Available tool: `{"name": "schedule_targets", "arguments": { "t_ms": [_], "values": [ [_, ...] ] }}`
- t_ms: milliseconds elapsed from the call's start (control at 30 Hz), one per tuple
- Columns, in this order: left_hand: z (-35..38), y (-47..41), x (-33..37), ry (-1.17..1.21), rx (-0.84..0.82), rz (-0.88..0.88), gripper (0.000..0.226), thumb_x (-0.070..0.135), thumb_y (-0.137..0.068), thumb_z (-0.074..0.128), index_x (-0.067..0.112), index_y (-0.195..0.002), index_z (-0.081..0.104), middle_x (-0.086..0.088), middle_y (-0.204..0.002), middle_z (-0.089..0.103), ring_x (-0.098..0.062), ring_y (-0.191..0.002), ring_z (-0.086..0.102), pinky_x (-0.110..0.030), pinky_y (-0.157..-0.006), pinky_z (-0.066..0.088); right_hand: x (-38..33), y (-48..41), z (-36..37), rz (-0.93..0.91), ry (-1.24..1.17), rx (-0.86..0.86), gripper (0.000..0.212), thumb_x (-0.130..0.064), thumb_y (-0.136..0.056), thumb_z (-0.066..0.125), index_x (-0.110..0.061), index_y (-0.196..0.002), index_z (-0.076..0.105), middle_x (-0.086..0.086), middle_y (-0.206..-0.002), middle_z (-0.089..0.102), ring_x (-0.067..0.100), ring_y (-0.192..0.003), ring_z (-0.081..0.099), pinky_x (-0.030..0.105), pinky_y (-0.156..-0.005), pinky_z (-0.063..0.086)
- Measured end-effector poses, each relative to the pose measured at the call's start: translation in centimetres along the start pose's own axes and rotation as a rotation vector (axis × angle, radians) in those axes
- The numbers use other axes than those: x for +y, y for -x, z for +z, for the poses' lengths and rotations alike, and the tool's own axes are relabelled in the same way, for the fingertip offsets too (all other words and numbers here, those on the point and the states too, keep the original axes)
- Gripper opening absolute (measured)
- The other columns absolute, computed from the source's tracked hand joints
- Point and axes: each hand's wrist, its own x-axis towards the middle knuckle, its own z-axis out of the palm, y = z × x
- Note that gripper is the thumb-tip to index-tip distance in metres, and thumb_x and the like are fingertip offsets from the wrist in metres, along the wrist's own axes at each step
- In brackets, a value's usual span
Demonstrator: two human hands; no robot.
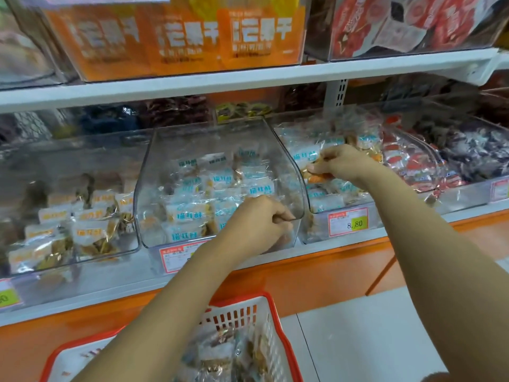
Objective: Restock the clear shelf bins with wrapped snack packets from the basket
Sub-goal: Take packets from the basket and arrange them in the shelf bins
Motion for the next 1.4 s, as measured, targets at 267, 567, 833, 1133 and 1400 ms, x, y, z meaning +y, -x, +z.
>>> {"name": "schedule_targets", "arguments": {
  "t_ms": [267, 567, 833, 1133, 1400],
  "values": [
    [0.3, 0.5, -0.3, 0.028, 0.012, 0.056, 0.028, 0.013, -0.094, 0.053, 0.022, -0.117, 0.067, 0.007, -0.1, 0.071, -0.003, -0.086, 0.064, -0.015, -0.076, 0.052, 0.6, 0.8, 0.4, -0.023, 0.027, 0.177, 0.034, -0.015, -0.084, 0.073, 0.007, -0.103, 0.054, 0.012, -0.091, 0.058, 0.036, -0.099, 0.06, 0.042, -0.09, 0.049],
    [1.2, 6.3, -0.1, 0.264, 0.468, 0.156, 0.021, 0.027, -0.093, 0.057, 0.017, -0.076, 0.061, 0.007, -0.073, 0.06, -0.003, -0.068, 0.053, -0.014, -0.063, 0.041, 1.1, 7.0, 0.3, -0.316, 0.095, 0.355, 0.032, -0.023, -0.089, 0.066, -0.013, -0.073, 0.041, 0.001, -0.065, 0.042, 0.011, -0.058, 0.04, 0.022, -0.057, 0.037],
    [8.9, 12.6, -8.1, 0.178, 0.113, -0.304, 0.033, 0.022, -0.093, 0.058, 0.005, -0.065, 0.052, -0.012, -0.065, 0.05, -0.017, -0.061, 0.045, -0.031, -0.062, 0.042, 6.9, 17.2, 9.8, -0.375, 0.677, -0.33, 0.013, -0.017, -0.097, 0.051, -0.016, -0.107, 0.058, 0.002, -0.107, 0.063, 0.021, -0.093, 0.058, 0.026, -0.071, 0.042],
    [17.9, 14.2, -12.2, 0.176, -0.129, -0.551, 0.013, 0.013, -0.09, 0.058, 0.007, -0.084, 0.068, -0.012, -0.08, 0.064, -0.03, -0.088, 0.064, -0.026, -0.069, 0.041, 13.6, 21.0, 12.6, -0.477, 1.023, -0.868, 0.074, 0.011, -0.093, 0.028, -0.02, -0.154, 0.0, -0.005, -0.161, -0.005, 0.02, -0.148, 0.003, 0.032, -0.101, 0.035],
    [20.3, 11.5, -12.0, 0.202, 0.088, -0.735, 0.032, 0.019, -0.095, 0.055, 0.014, -0.064, 0.058, 0.004, -0.056, 0.054, 0.0, -0.042, 0.051, -0.012, -0.051, 0.044, 14.1, 20.1, 12.8, -0.412, 0.953, -0.88, 0.074, 0.009, -0.092, 0.031, -0.023, -0.154, 0.006, -0.006, -0.161, 0.009, 0.012, -0.083, 0.041, 0.015, -0.06, 0.032]
  ]
}}
